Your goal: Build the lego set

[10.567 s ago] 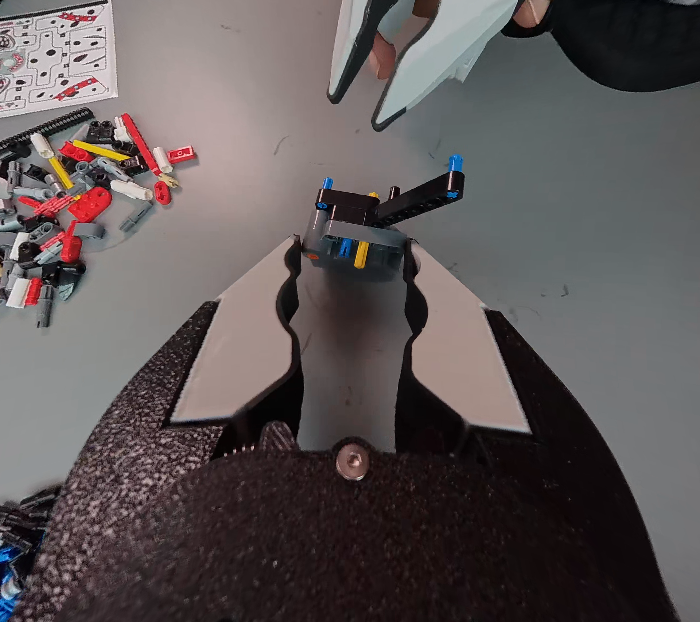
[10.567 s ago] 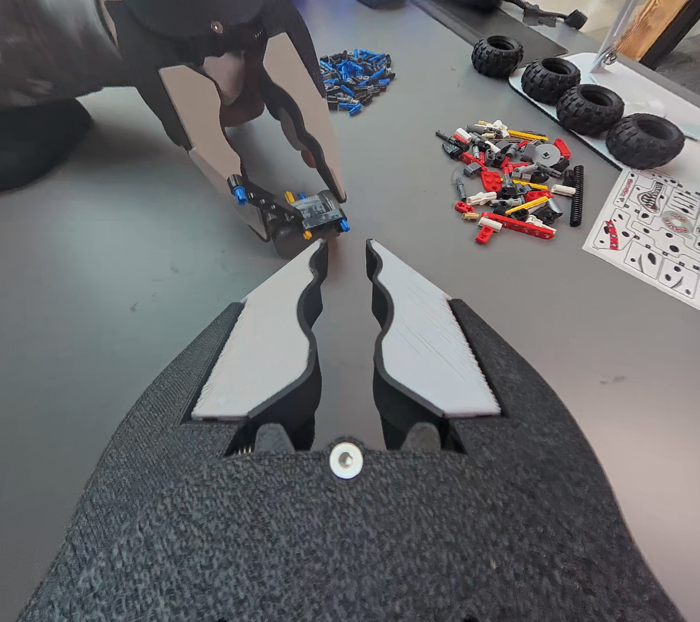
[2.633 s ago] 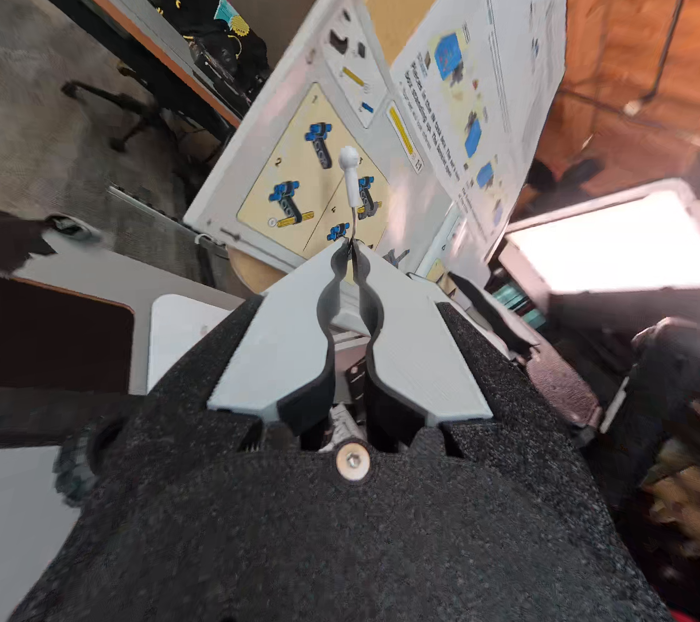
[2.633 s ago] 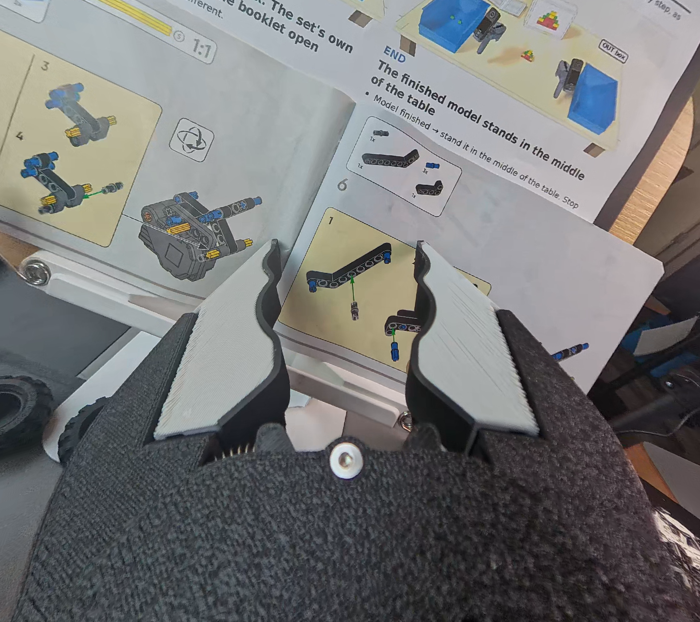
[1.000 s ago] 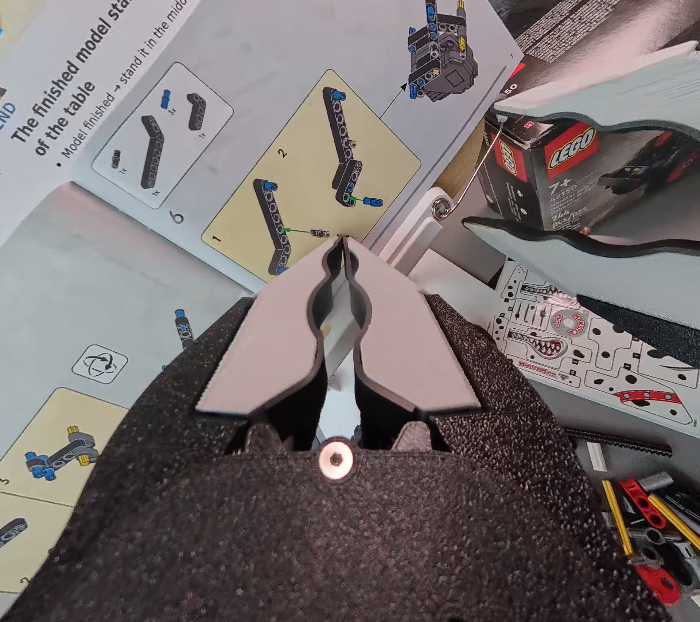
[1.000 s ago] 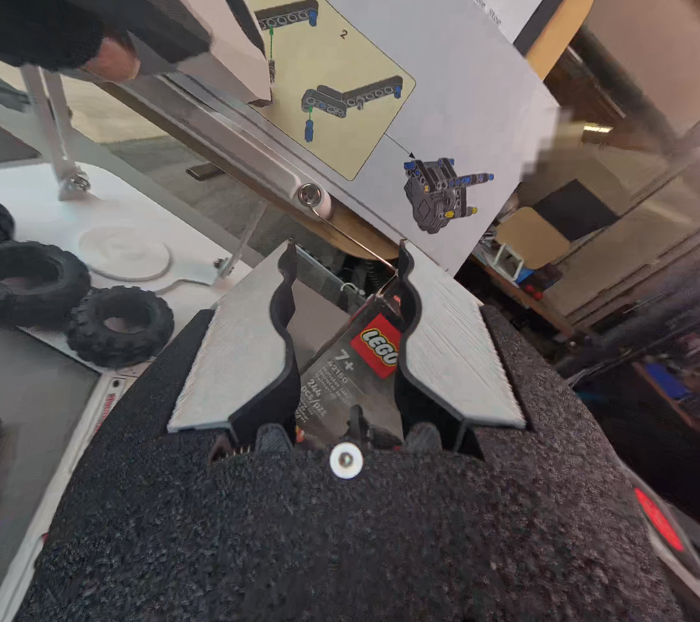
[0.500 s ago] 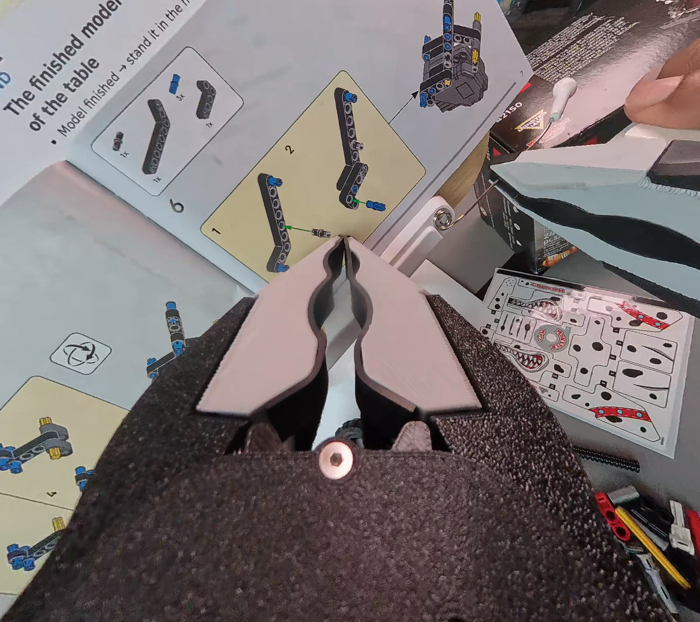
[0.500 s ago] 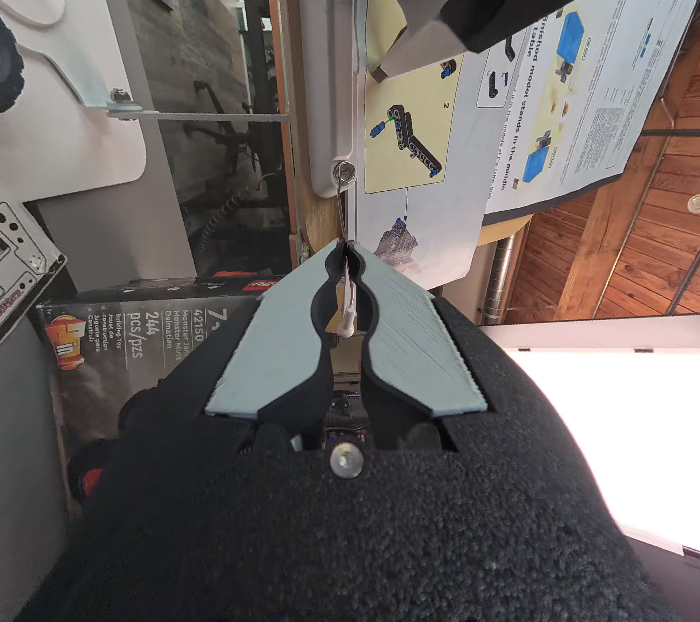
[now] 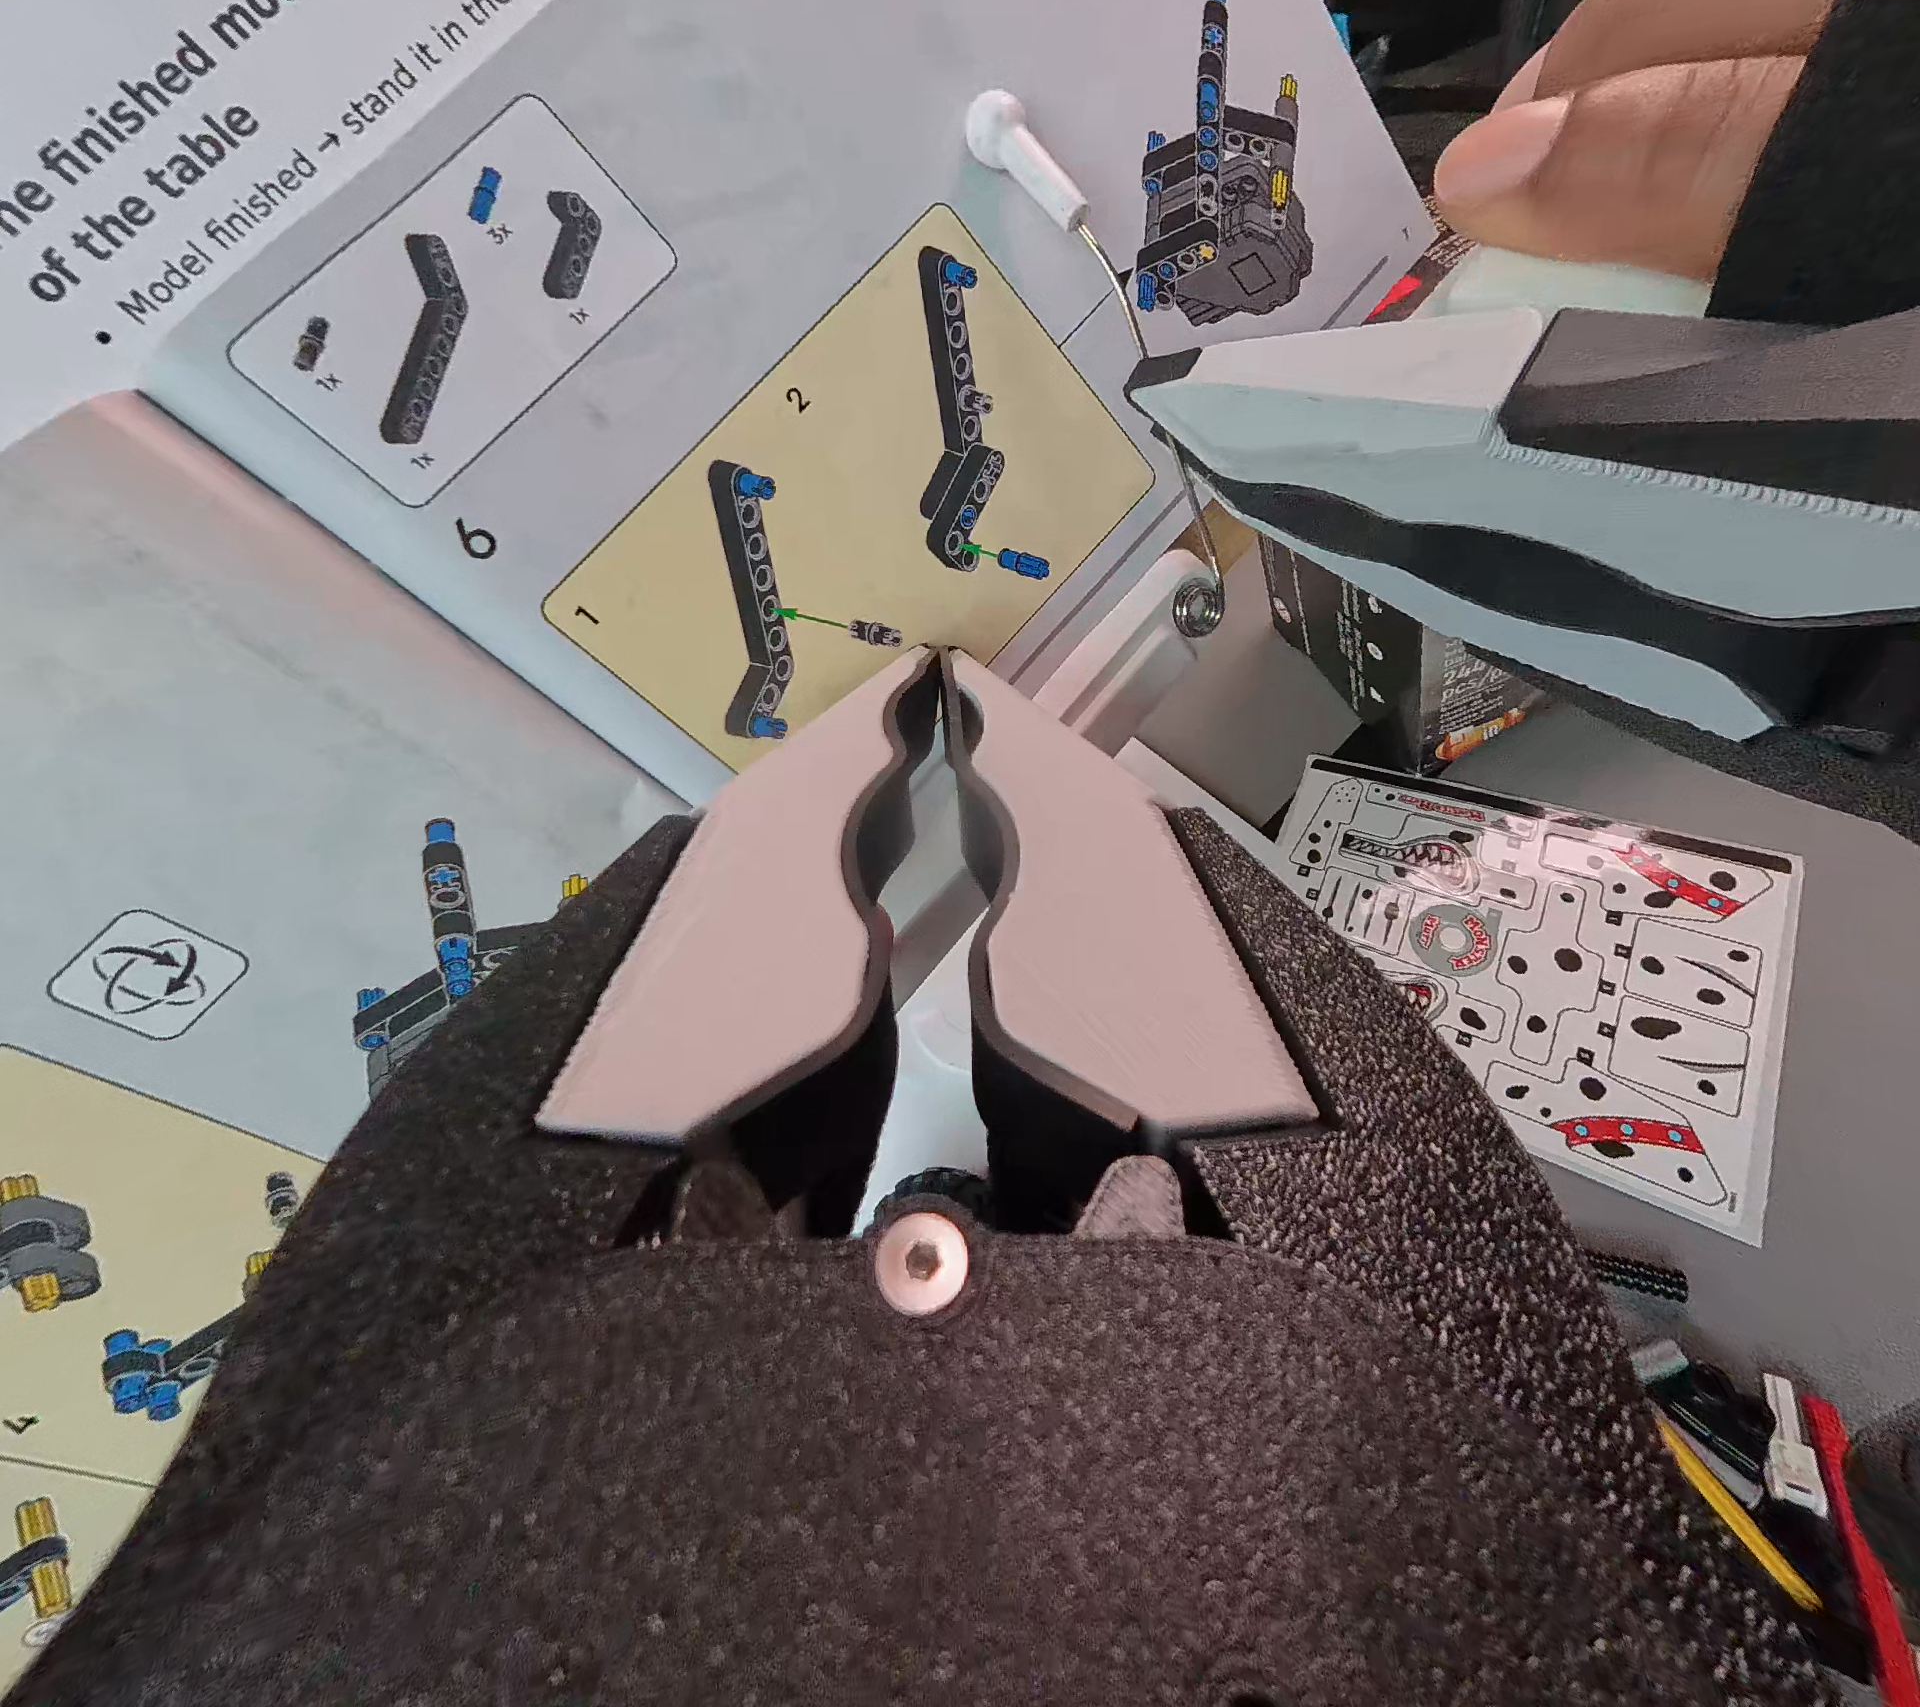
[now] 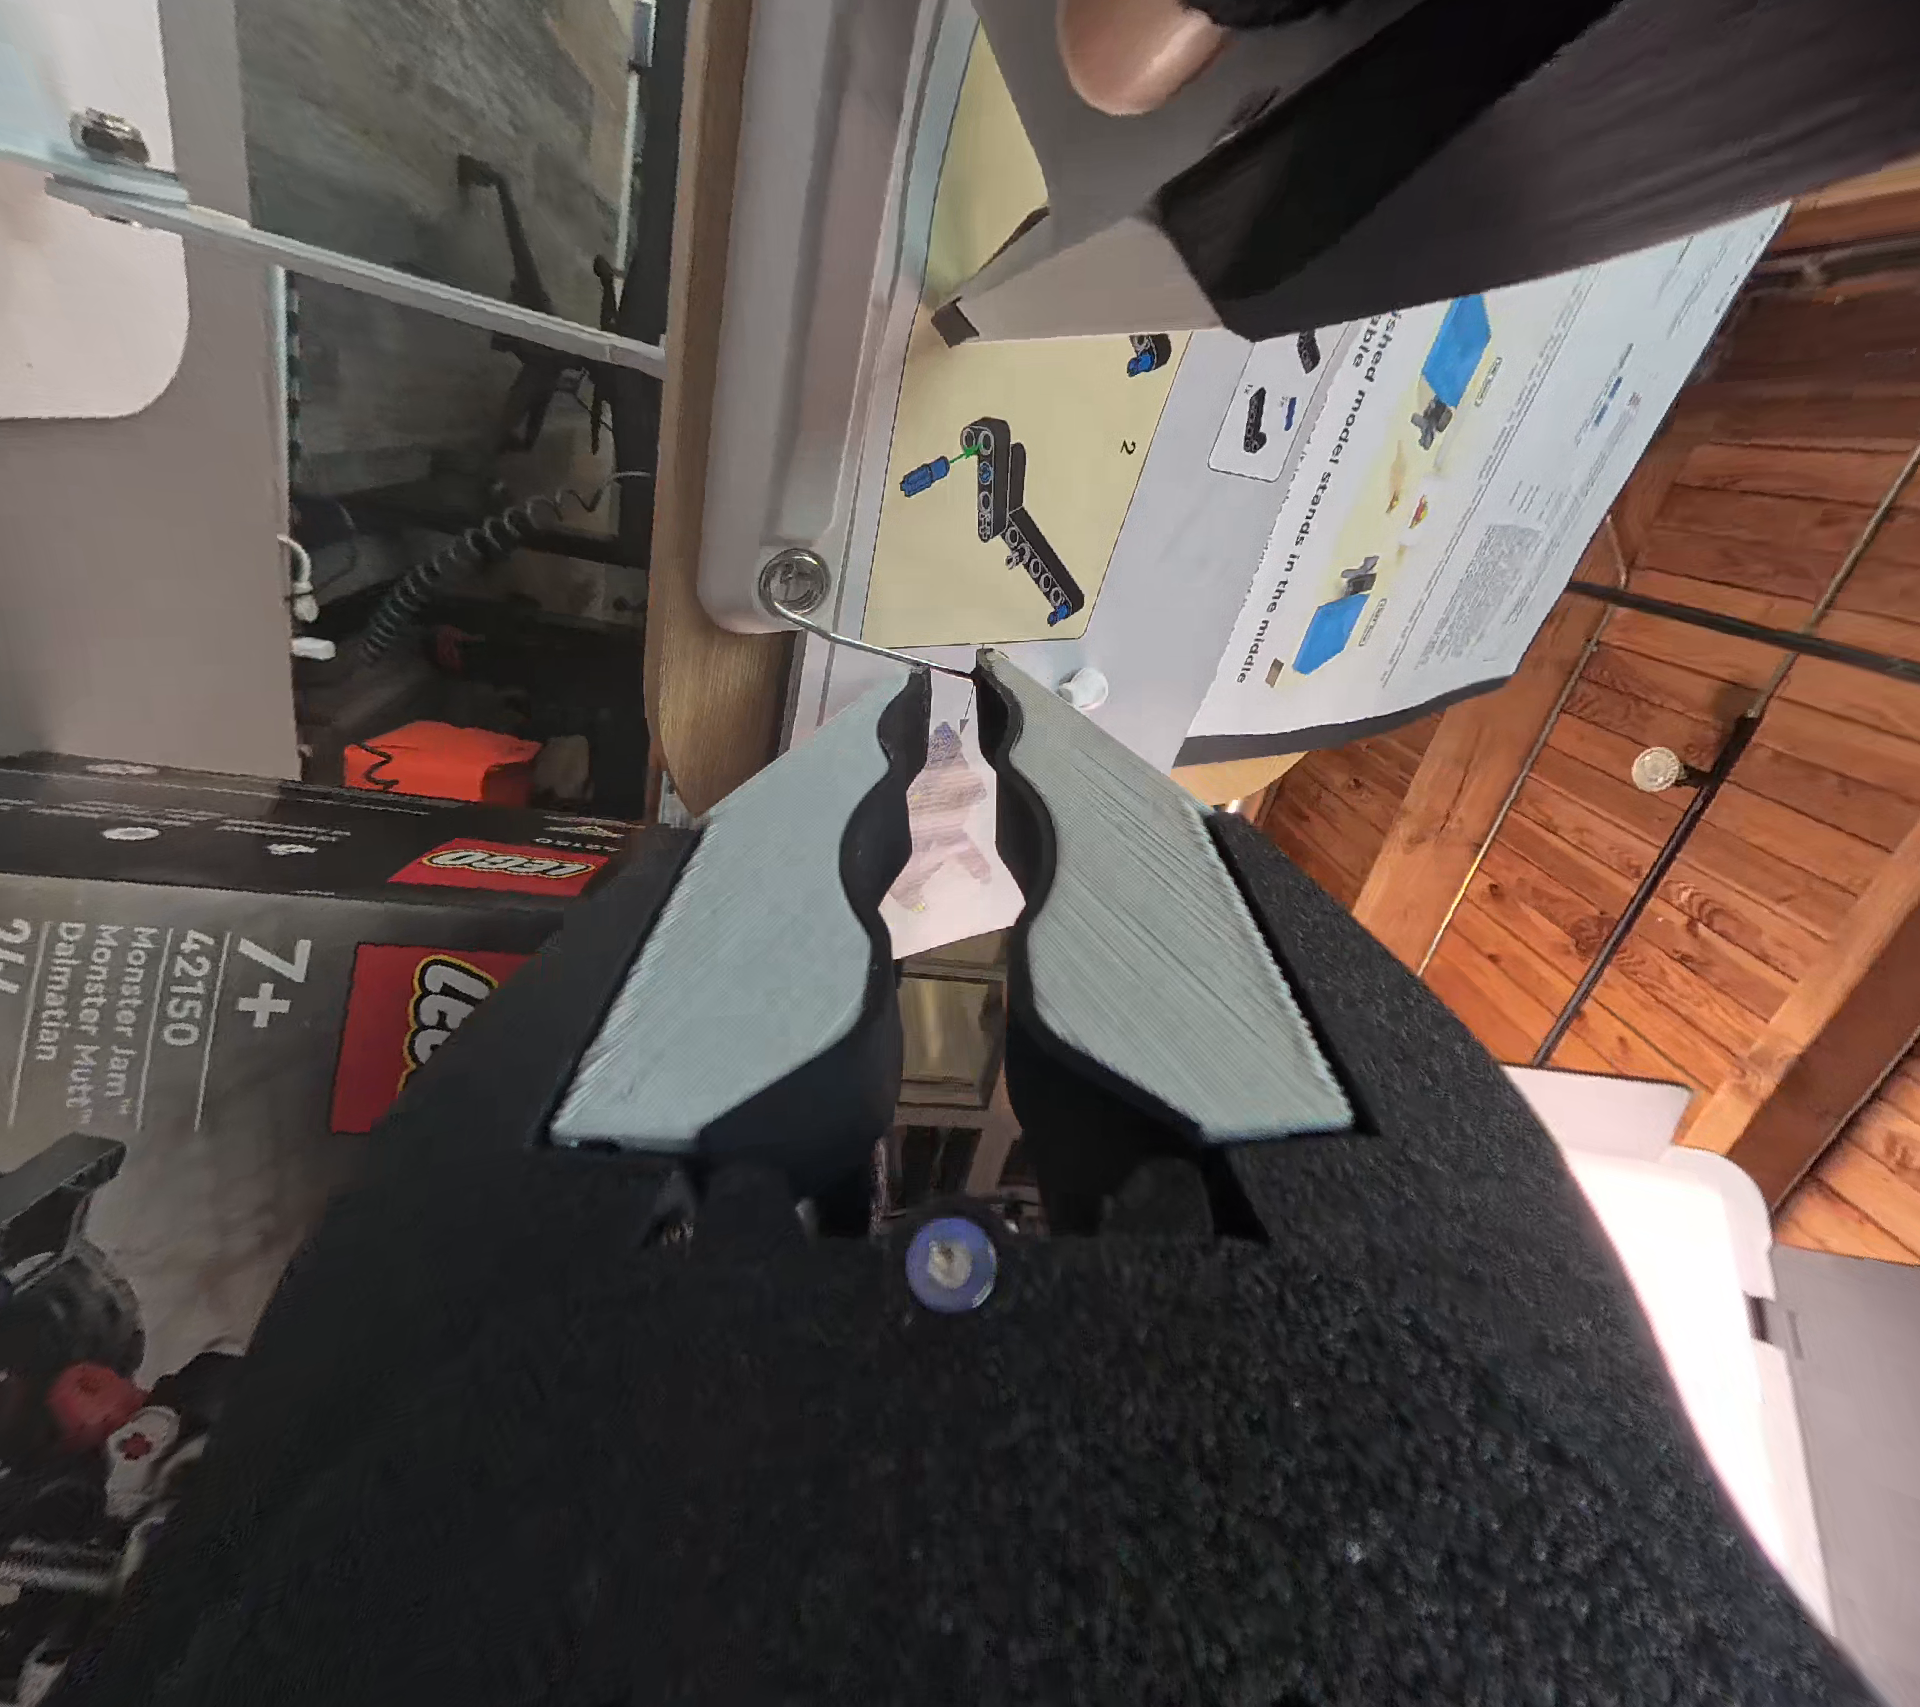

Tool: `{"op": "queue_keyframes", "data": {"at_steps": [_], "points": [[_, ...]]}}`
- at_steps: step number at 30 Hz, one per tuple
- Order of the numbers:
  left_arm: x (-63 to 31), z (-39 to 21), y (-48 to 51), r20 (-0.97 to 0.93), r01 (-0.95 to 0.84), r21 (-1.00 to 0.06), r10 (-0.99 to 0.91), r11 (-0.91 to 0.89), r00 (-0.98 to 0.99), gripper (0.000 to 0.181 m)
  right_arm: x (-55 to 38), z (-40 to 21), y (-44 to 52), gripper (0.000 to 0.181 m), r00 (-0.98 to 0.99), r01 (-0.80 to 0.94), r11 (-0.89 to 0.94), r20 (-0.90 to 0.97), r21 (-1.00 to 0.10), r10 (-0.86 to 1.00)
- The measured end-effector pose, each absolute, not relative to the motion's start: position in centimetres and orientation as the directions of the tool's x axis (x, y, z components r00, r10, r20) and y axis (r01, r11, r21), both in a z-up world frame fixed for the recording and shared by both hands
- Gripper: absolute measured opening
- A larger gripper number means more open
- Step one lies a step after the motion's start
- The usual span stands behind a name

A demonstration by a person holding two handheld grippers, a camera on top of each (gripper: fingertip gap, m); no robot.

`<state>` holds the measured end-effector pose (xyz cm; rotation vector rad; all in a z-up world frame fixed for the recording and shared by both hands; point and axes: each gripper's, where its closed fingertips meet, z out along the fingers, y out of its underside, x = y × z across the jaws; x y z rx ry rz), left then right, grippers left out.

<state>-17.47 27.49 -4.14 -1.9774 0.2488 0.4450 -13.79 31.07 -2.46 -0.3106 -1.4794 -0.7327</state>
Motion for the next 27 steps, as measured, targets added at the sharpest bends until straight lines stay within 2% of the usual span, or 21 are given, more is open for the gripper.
{"op": "queue_keyframes", "data": {"at_steps": [2, 3, 5, 8, 10, 12, 14, 17, 20, 25, 27], "points": [[-17.4, -4.1, 27.5, -0.415, -0.365, -0.823, 0.023, -0.434, 0.909, 0.001, -13.3, -2.6, 31.1, 0.013, -0.008, 0.643, 0.755, 0.987, 0.128, -0.161], [-17.4, -4.1, 27.5, -0.424, -0.373, -0.820, 0.023, -0.433, 0.906, 0.001, -13.1, -2.6, 30.9, 0.029, 0.028, 0.637, 0.768, 0.993, 0.070, -0.114], [-17.4, -4.1, 27.4, -0.429, -0.380, -0.820, 0.021, -0.428, 0.903, 0.001, -12.6, -2.3, 30.3, 0.035, 0.106, 0.623, 0.781, 0.994, -0.045, -0.028], [-17.3, -4.1, 27.3, -0.412, -0.373, -0.831, 0.008, -0.412, 0.911, 0.001, -11.3, -2.5, 29.8, 0.035, 0.251, 0.582, 0.750, 0.947, -0.313, 0.200], [-17.2, -3.8, 26.9, -0.351, -0.325, -0.866, 0.001, -0.380, 0.936, 0.004, -10.6, -3.3, 30.1, 0.034, 0.350, 0.522, 0.654, 0.837, -0.548, 0.421], [-17.0, -2.6, 26.0, -0.264, -0.249, -0.922, 0.010, -0.298, 0.964, 0.005, -10.5, -4.2, 30.4, 0.038, 0.416, 0.413, 0.499, 0.646, -0.761, 0.640], [-16.7, -1.4, 24.5, -0.156, -0.150, -0.967, 0.014, -0.208, 0.988, 0.008, -10.7, -4.3, 30.5, 0.046, 0.433, 0.288, 0.358, 0.455, -0.888, 0.778], [-16.9, -0.3, 21.2, -0.044, -0.040, -0.994, 0.034, -0.101, 0.998, 0.011, -11.3, -3.6, 31.0, 0.056, 0.437, 0.160, 0.228, 0.276, -0.960, 0.856], [-18.0, 0.0, 17.1, 0.005, 0.006, -1.000, 0.088, -0.011, 0.996, 0.018, -11.5, -3.0, 31.5, 0.065, 0.462, 0.103, 0.168, 0.197, -0.980, 0.865], [-21.5, -0.6, 10.1, -0.008, -0.027, -0.996, 0.230, 0.080, 0.973, 0.037, -10.7, -2.6, 32.6, 0.095, 0.485, 0.033, 0.076, 0.083, -0.997, 0.871], [-23.1, -1.1, 8.1, -0.026, -0.049, -0.996, 0.271, 0.078, 0.962, 0.041, -10.8, -2.7, 33.2, 0.108, 0.451, 0.070, 0.051, 0.077, -0.996, 0.889]]}}
